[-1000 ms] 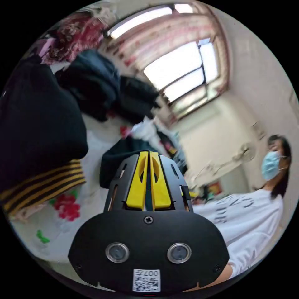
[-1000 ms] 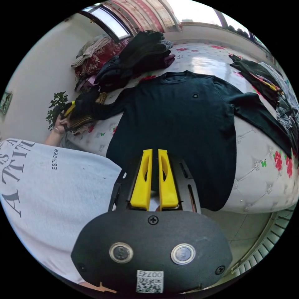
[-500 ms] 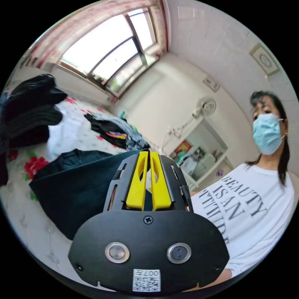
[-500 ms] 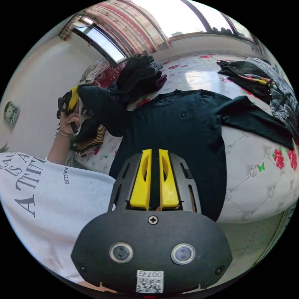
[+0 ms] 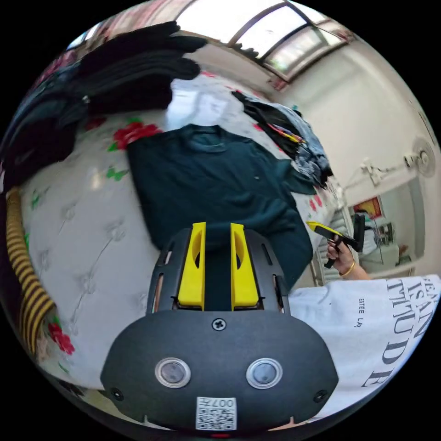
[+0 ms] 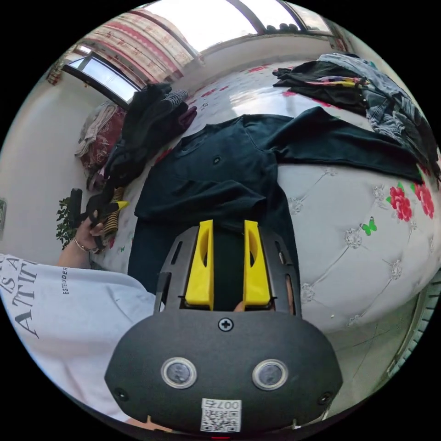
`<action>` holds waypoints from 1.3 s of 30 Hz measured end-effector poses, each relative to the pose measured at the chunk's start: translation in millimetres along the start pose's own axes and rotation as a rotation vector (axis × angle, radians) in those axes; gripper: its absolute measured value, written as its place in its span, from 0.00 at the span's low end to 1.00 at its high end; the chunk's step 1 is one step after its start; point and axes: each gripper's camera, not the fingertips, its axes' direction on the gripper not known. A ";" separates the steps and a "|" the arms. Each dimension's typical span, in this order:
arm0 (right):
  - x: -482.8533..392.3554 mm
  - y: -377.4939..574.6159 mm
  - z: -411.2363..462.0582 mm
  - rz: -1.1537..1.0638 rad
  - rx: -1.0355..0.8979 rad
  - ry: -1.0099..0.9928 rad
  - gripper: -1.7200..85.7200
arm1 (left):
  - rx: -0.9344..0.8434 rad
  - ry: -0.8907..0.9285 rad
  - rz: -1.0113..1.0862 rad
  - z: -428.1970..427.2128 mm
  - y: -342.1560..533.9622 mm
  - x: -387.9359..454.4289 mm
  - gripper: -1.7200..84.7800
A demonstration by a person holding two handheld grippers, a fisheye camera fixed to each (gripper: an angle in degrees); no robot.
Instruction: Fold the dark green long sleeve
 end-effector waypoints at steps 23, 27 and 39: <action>218.3 -50.0 -81.4 0.508 0.315 -0.016 0.12 | -0.074 -0.206 -0.204 69.0 -4.0 -32.6 0.09; 285.2 -61.8 -99.1 0.706 0.450 0.052 0.13 | -0.078 -0.210 -0.246 62.3 -2.1 -32.9 0.10; 324.1 -92.5 -93.6 0.781 0.729 -0.178 0.03 | -0.084 -0.167 -0.346 68.8 6.7 -28.0 0.10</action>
